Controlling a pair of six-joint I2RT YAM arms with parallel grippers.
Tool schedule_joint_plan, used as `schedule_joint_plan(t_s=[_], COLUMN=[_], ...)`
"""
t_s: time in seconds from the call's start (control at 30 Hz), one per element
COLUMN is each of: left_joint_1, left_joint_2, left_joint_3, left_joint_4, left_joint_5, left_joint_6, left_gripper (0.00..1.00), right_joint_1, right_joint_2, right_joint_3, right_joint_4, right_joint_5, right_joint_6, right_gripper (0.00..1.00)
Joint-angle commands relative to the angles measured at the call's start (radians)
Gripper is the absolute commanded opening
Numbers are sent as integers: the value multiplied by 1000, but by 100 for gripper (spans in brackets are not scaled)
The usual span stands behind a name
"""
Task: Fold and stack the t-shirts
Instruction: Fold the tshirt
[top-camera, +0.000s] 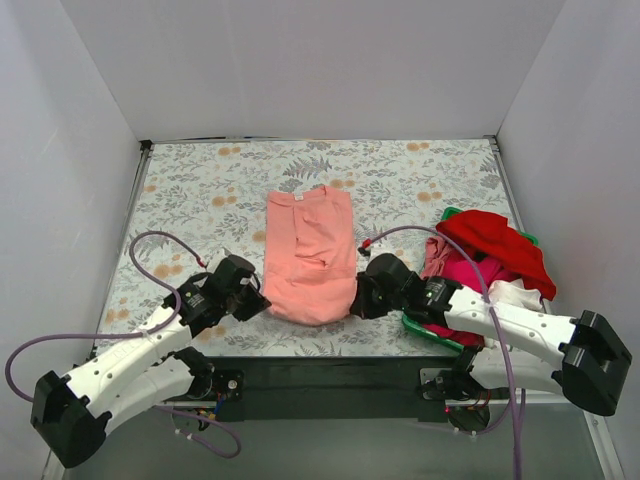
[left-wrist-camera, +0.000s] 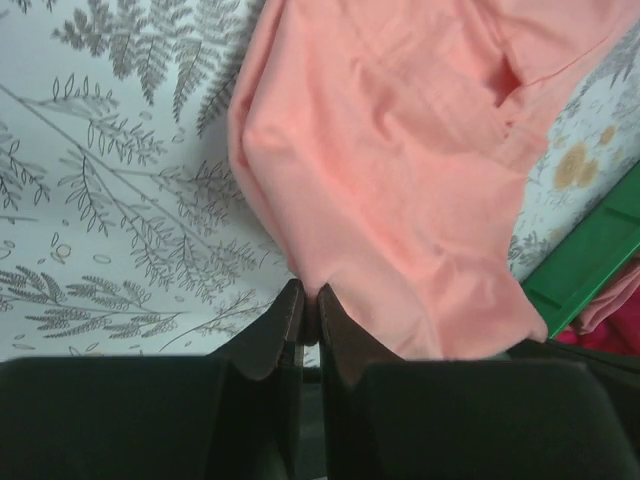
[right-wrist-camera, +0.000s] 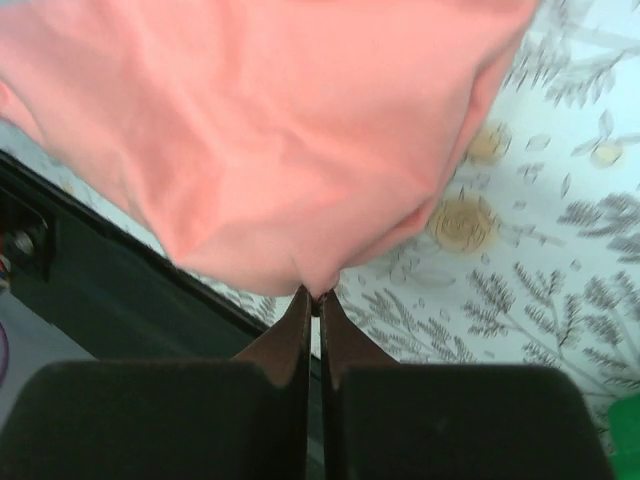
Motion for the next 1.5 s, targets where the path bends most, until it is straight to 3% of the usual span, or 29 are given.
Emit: schedule_joint_plan(t_s=[0.0, 0.3, 0.6, 0.83, 1.47], left_joint_1=[1, 40, 197, 245, 398], left_joint_2=[47, 283, 427, 529, 888], left_joint_3=[79, 336, 467, 565, 858], left_joint_4=[2, 60, 191, 292, 330], left_joint_5=[-144, -323, -238, -204, -116], left_joint_6=[8, 35, 155, 230, 351], left_gripper=[0, 0, 0, 0, 0], right_joint_1=[-46, -201, -330, -405, -560], right_joint_2=[-2, 106, 231, 334, 652], right_joint_3=[123, 343, 492, 604, 901], right_joint_4=[-17, 46, 58, 78, 81], right_joint_5=[114, 79, -51, -174, -379], right_joint_6=[-91, -240, -314, -344, -376], right_gripper=[1, 1, 1, 1, 1])
